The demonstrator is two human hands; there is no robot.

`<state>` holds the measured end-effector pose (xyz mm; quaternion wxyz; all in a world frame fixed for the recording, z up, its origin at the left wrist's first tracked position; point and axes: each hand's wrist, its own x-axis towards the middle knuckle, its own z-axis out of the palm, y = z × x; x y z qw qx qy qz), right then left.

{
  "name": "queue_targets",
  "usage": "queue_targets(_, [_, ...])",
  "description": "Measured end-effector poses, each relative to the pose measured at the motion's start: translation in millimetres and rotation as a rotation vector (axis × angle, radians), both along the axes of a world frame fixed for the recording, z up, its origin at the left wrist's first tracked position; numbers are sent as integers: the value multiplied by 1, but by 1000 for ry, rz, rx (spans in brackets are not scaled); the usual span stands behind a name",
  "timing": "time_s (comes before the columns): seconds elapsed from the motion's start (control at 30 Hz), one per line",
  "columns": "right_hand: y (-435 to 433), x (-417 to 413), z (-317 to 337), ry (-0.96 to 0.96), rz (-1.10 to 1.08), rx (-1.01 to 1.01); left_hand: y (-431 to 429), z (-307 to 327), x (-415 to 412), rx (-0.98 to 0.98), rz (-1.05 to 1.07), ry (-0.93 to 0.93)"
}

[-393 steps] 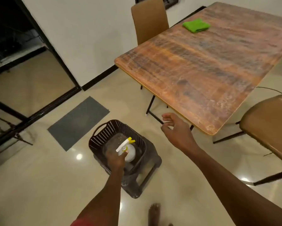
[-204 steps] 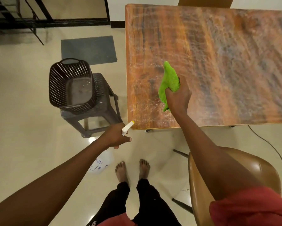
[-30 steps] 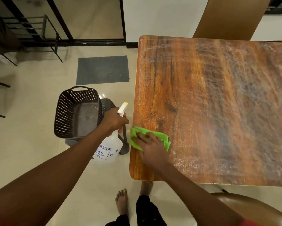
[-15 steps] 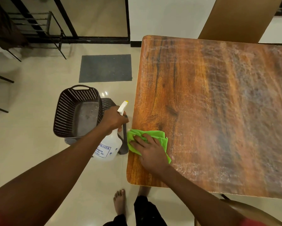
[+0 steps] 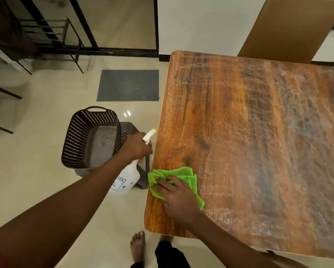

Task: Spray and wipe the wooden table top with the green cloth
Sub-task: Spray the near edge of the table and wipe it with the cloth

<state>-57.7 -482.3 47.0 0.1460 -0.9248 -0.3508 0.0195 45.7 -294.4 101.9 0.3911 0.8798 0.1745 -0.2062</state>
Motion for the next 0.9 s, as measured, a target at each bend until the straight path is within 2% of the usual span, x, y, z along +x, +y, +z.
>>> queue_targets(0.1, [-2,3,1,-3,15,-4,-9,-4,7,37,-80,5])
queue_targets(0.23, [-4,1,-2,16,29,6,-14,-8,13,73,-55,-11])
queue_targets(0.5, [-5,6,-3,87,37,29,-17,-2,27,8,-9,-67])
queue_targets(0.8, [-9,11,-3,90,47,59,-18,-1,17,64,-189,43])
queue_targets(0.9, [-9,9,-3,47,99,39,-13,0,16,35,-112,-19])
